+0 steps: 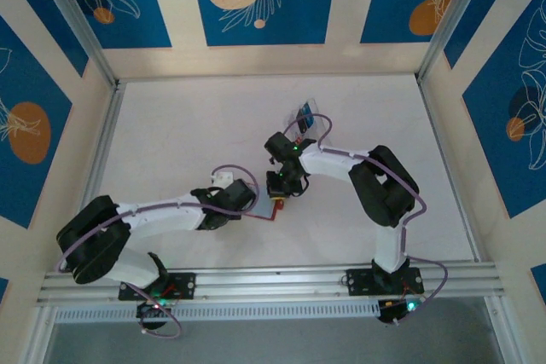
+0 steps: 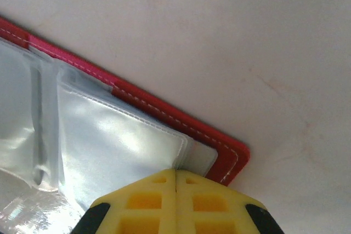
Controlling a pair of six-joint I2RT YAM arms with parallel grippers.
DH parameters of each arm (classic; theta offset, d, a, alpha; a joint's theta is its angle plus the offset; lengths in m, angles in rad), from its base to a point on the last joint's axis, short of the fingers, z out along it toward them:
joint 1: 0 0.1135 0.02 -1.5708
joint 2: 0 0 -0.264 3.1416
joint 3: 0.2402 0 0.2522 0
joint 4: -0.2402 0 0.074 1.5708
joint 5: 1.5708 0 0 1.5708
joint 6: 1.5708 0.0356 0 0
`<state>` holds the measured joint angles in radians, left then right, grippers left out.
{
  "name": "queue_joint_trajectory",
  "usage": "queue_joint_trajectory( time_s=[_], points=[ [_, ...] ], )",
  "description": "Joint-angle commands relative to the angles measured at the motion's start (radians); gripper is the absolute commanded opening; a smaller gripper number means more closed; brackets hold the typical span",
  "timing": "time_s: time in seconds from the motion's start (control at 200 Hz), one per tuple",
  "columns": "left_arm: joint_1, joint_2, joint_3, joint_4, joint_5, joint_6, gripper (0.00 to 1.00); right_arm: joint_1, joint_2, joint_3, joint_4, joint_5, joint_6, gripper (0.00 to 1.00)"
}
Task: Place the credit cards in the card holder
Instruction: Flip over the card slot on the card holder, then pick up the credit card from the storage box.
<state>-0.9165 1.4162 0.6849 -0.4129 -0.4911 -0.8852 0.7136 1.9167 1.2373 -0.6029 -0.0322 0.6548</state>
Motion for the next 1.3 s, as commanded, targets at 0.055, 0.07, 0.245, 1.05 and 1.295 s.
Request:
queue_joint_trajectory(
  time_s=[0.055,0.07,0.245,1.05,1.295],
  points=[
    [0.016,-0.024,-0.012,-0.039,0.028,-0.007,0.32,-0.040,0.037,0.040,-0.035,0.094,-0.136,0.00],
    [0.016,-0.030,-0.012,-0.038,0.027,-0.004,0.32,-0.040,0.036,0.047,-0.037,0.102,-0.148,0.00],
    [0.041,-0.098,0.021,-0.039,0.061,0.065,0.34,-0.065,0.049,0.122,-0.051,0.099,-0.248,0.00],
    [0.228,0.148,0.141,0.128,0.488,0.266,0.14,-0.182,-0.094,0.241,-0.236,0.298,-0.209,0.26],
    [0.237,0.188,0.116,0.142,0.480,0.279,0.14,-0.201,-0.025,0.324,-0.279,0.390,-0.231,0.28]
  ],
)
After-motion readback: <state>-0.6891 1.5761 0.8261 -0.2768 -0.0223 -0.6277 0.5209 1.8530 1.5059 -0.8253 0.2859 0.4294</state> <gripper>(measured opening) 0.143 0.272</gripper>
